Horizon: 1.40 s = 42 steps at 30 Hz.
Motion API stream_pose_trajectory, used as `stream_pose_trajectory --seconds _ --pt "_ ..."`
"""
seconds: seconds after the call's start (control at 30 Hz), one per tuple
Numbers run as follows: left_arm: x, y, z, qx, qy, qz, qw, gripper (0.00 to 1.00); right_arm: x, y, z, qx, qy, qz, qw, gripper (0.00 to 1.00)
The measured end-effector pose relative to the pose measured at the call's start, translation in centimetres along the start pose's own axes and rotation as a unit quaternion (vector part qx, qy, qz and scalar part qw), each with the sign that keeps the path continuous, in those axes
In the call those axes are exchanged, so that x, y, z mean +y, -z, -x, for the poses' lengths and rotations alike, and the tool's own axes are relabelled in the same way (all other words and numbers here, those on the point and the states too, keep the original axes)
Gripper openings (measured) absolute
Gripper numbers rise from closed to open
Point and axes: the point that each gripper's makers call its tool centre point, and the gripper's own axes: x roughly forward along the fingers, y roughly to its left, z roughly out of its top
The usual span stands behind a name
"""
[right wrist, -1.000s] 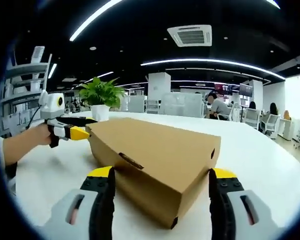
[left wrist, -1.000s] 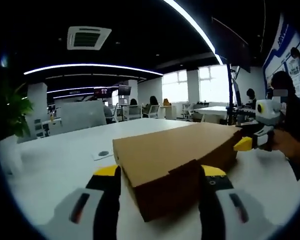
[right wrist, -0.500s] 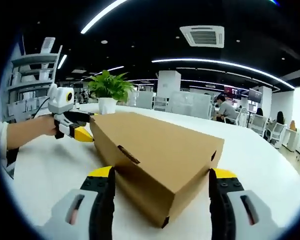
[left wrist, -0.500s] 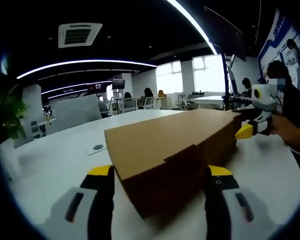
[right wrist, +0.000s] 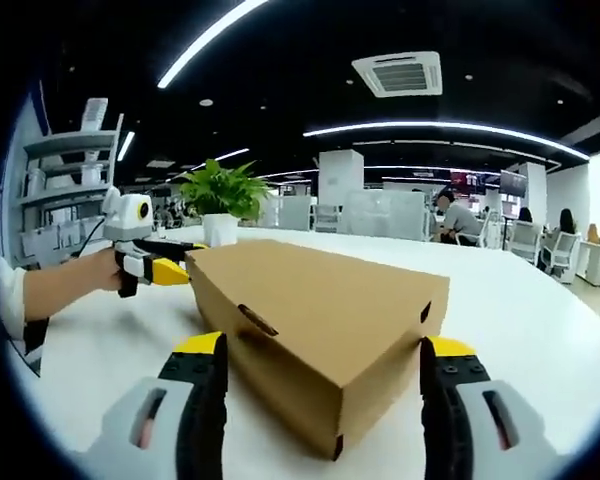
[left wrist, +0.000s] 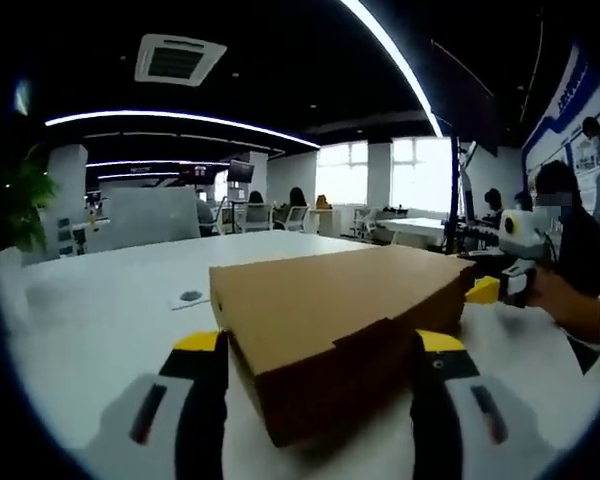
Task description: Operate the shoe box by opening the lid, removing the specified soft item, and placing it in the target area until the item is outside and the box remains undamaged.
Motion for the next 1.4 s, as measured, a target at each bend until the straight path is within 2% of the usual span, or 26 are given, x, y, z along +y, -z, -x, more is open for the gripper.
stream_pose_trajectory --seconds 0.07,0.17,0.37,0.63,0.8,1.03,1.4 --pt "-0.8 0.3 -0.3 0.008 0.005 -0.016 0.9998 0.77 0.1 0.0 -0.2 0.002 0.000 0.004 1.0000 0.80" --pt "-0.9 0.3 -0.7 0.011 0.003 -0.018 0.9998 0.80 0.0 0.0 -0.3 0.002 -0.003 0.005 1.0000 0.80" --pt "-1.6 0.5 -0.6 0.031 -0.031 -0.028 0.9987 0.81 -0.1 0.1 -0.4 -0.004 -0.008 0.012 0.9999 0.79" --pt "-1.6 0.5 -0.3 0.021 -0.031 -0.019 0.9991 0.79 -0.2 0.1 -0.4 -0.004 -0.016 0.015 0.9998 0.78" --pt "-1.7 0.5 -0.1 0.018 -0.038 -0.015 0.9990 0.78 -0.3 0.2 -0.4 0.015 -0.029 0.026 0.9991 0.77" --pt "-2.4 0.5 0.4 0.003 -0.062 -0.011 0.9980 0.78 -0.6 0.3 -0.3 -0.010 -0.050 0.030 0.9982 0.77" --pt "-3.2 0.5 0.8 0.013 -0.079 -0.005 0.9967 0.78 -0.7 0.2 -0.5 -0.018 -0.068 0.032 0.9970 0.77"
